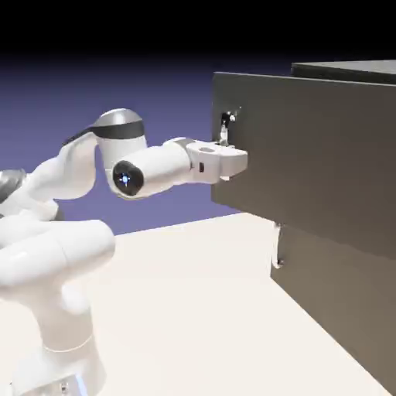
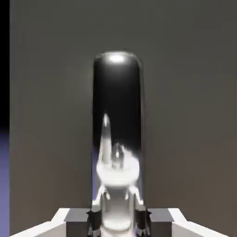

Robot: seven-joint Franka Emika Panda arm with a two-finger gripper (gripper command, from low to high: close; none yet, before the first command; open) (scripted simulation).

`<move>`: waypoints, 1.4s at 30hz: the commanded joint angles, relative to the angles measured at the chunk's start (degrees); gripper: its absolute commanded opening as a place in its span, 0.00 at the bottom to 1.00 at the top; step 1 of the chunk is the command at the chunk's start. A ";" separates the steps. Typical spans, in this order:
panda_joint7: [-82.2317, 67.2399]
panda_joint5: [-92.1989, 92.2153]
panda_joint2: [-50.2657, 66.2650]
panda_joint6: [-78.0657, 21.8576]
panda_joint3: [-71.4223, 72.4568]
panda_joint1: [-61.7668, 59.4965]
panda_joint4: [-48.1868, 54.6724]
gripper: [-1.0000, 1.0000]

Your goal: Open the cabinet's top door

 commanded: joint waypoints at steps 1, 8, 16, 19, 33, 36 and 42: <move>-0.84 -1.46 0.58 -2.43 -1.74 -1.04 -0.62 0.00; -7.92 -12.93 7.45 -19.88 -13.21 -10.83 -2.20 0.00; -21.28 -30.27 22.33 -38.72 -22.01 -24.47 2.12 0.00; -27.25 -37.10 28.56 -43.52 -23.30 -28.50 5.06 0.00; -52.05 -66.20 57.63 -50.36 -24.07 -36.50 23.17 0.00; -55.53 -71.23 63.86 -50.30 -23.95 -36.76 27.77 0.00; -60.34 -79.97 76.32 -50.30 -23.46 -36.70 37.98 0.00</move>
